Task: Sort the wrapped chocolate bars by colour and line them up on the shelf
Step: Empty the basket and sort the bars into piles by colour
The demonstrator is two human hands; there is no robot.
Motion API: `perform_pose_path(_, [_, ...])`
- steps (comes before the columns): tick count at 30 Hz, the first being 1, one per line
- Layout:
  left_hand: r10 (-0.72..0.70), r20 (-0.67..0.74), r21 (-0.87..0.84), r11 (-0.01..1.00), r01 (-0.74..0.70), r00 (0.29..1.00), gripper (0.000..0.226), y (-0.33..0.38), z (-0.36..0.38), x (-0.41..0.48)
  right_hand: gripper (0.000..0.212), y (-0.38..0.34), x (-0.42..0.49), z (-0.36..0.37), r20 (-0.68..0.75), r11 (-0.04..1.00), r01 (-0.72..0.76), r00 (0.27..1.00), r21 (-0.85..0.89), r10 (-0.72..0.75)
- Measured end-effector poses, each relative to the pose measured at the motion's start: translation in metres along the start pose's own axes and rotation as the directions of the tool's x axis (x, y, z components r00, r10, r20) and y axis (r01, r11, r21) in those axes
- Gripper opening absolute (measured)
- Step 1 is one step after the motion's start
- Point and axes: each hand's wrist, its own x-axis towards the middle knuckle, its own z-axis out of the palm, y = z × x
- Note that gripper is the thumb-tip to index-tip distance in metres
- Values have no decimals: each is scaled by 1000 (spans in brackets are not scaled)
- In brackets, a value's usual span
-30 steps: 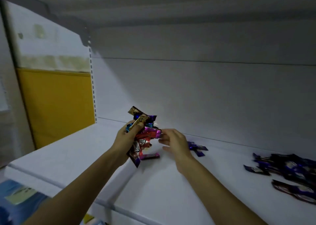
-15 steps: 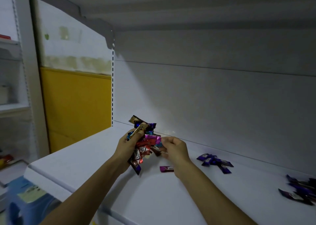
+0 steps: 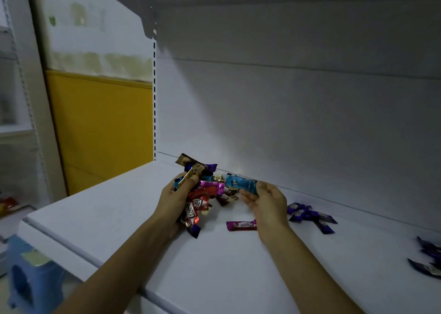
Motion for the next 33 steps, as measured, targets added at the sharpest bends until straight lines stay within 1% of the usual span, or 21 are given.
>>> perform_pose_path(3, [2, -14, 10, 1000, -2, 1000, 18, -1, -2, 0, 6, -2, 1, -2, -51, 1000, 29, 998, 1, -29])
perform_pose_path(5, [8, -1, 3, 1000, -8, 1000, 17, -1, -2, 1, 10, -7, -1, -4, -48, 998, 59, 997, -20, -60])
perform_pose_path(7, [12, 2, -6, 1000, -11, 1000, 15, -1, -1, 0, 14, -17, -6, -8, -24, 991, 89, 996, -96, -91])
perform_pose_path(8, [13, 0, -6, 1000, -13, 1000, 15, -2, -1, 1, 14, -24, -10, -13, -2, 978, 100, 995, -182, -102])
perform_pose_path(9, [14, 0, -2, 1000, -14, 1000, 13, -2, -2, 1, 14, -32, -15, -19, 37, 947, 112, 994, -300, -106])
perform_pose_path(11, [12, -1, 17, 1000, -12, 1000, 10, -1, -2, 0, 18, -47, -28, -39, 142, 826, 143, 987, -545, -77])
perform_pose_path(12, [12, -2, 29, 1000, -12, 1000, 10, -1, -1, 0, 19, -55, -35, -53, 187, 750, 157, 981, -642, -45])
perform_pose_path(14, [18, 6, 47, 999, -19, 1000, 12, 0, 0, -3, 18, -67, -51, -80, 235, 611, 172, 972, -773, 23])
perform_pose_path(16, [13, 10, 76, 997, -14, 1000, 13, 2, 0, -5, 13, -73, -64, -104, 231, 529, 167, 971, -832, 57])
perform_pose_path(19, [-43, 21, 149, 988, 40, 999, 20, 5, 4, -10, 10, -75, -78, -129, 205, 467, 145, 975, -872, 81])
perform_pose_path(21, [-82, 46, 175, 982, 72, 996, 26, 7, 10, -15, 12, -74, -82, -139, 223, 388, 191, 974, -902, 38])
perform_pose_path(23, [-94, 79, 162, 984, 80, 992, 29, 8, 18, -22, 14, -75, -83, -145, 252, 327, 259, 966, -909, -64])
perform_pose_path(24, [-87, 93, 149, 986, 72, 992, 30, 10, 23, -26, 15, -76, -82, -144, 266, 325, 288, 958, -901, -110])
perform_pose_path(26, [-73, 117, 122, 991, 59, 990, 31, 14, 34, -36, 13, -77, -81, -137, 298, 373, 337, 941, -864, -159])
perform_pose_path(30, [-95, 207, 51, 995, 86, 974, 29, 17, 51, -67, 10, -73, -84, -104, 382, 546, 392, 914, -740, -138])
perform_pose_path(33, [-129, 263, 49, 991, 121, 956, 35, 14, 58, -92, 8, -70, -87, -86, 478, 597, 448, 870, -666, -119])
